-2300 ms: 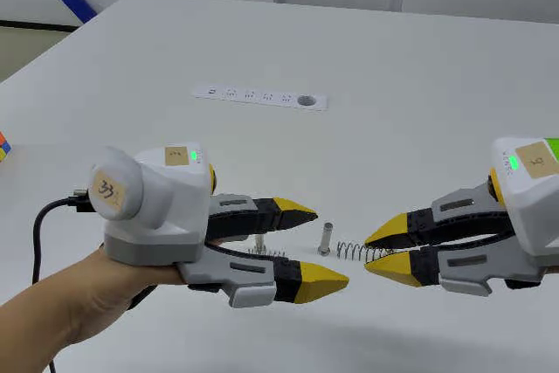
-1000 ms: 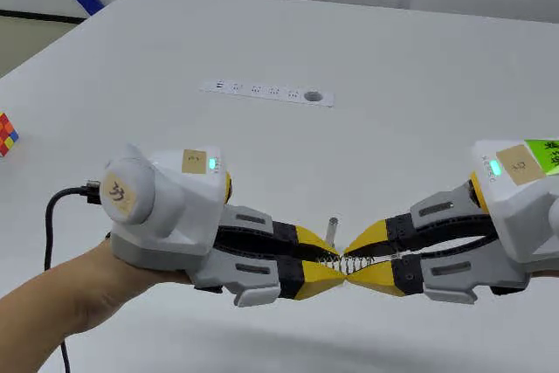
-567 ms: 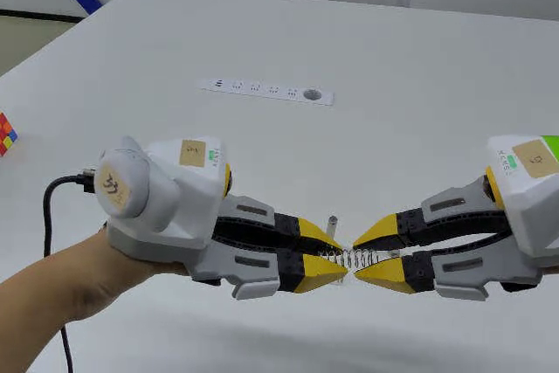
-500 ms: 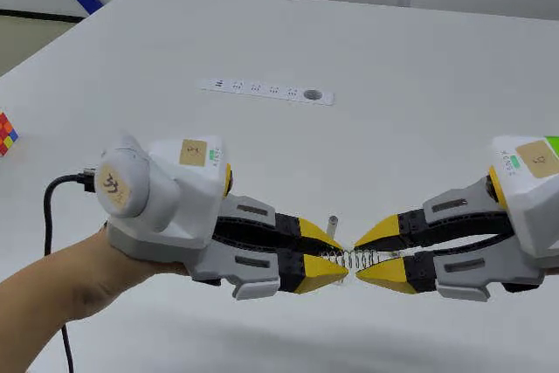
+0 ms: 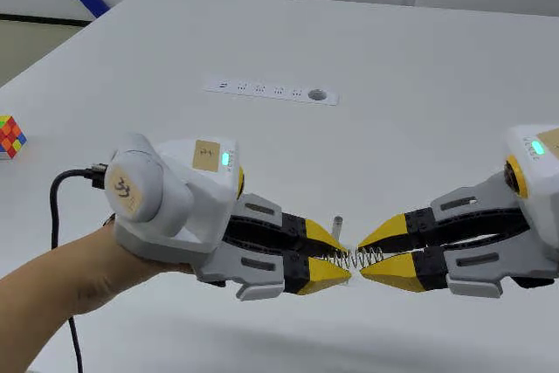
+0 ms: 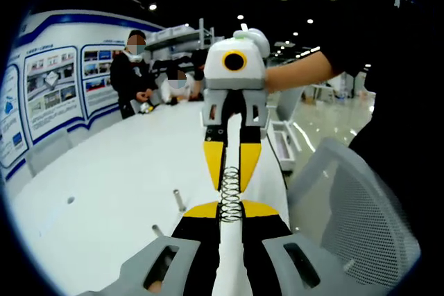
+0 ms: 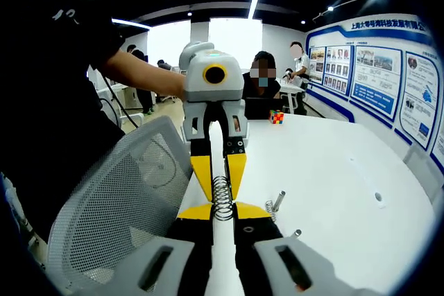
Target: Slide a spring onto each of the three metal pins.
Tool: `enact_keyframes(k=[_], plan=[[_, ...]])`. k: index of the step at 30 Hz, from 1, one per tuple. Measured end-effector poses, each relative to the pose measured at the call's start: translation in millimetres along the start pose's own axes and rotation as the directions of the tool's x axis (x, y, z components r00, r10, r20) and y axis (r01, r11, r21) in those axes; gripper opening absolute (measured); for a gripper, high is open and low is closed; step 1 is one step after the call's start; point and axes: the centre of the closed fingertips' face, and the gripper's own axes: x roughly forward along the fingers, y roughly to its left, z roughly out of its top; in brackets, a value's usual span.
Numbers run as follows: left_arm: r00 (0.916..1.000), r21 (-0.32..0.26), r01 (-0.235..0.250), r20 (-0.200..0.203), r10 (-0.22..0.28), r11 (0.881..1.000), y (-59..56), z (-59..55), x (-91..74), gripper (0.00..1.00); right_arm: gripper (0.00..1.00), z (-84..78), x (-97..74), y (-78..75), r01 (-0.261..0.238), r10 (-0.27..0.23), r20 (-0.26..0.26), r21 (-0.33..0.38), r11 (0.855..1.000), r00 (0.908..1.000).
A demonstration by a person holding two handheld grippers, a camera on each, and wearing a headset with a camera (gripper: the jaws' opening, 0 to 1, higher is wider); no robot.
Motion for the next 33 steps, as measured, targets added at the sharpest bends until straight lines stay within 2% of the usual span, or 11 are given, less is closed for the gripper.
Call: enact_keyframes(k=[4,7,10,22,25,30,33], plan=[[1.0,0.003,-0.009,0.0,0.009,1.0,2.8,0.9,0.3,0.1,0.11,6.4,-2.5,-1.4,0.005,-0.006,0.032,0.015,1.0,0.9995],[0.9999,0.01,-0.015,-0.008,0.015,1.0,4.1,0.1,0.9,0.1,0.11,21.7,-2.2,-2.5,0.011,-0.014,0.09,0.039,0.999,0.9958],[0.9998,0.008,-0.021,-0.006,0.021,1.0,4.9,1.0,2.0,0.1,0.11,32.2,0.2,-2.0,0.007,-0.012,0.117,0.036,0.999,0.9931],[0.9992,-0.011,-0.039,0.007,0.039,0.999,6.6,2.6,1.1,0.1,0.11,44.0,7.4,-3.7,0.021,-0.029,0.145,0.058,0.998,0.989],[0.9989,-0.014,-0.047,0.008,0.047,0.999,7.3,2.2,2.2,0.1,0.11,44.9,9.0,-5.3,0.027,-0.039,0.144,0.081,0.996,0.9889],[0.9987,-0.017,-0.048,0.016,0.048,0.999,8.0,3.5,3.1,0.1,0.11,47.8,10.4,-6.2,0.029,-0.04,0.14,0.078,0.997,0.9893],[0.9984,-0.047,-0.051,0.021,0.052,0.998,11.7,3.3,2.1,0.11,0.11,47.7,10.5,-8.8,0.042,-0.05,0.129,0.067,0.997,0.9903]])
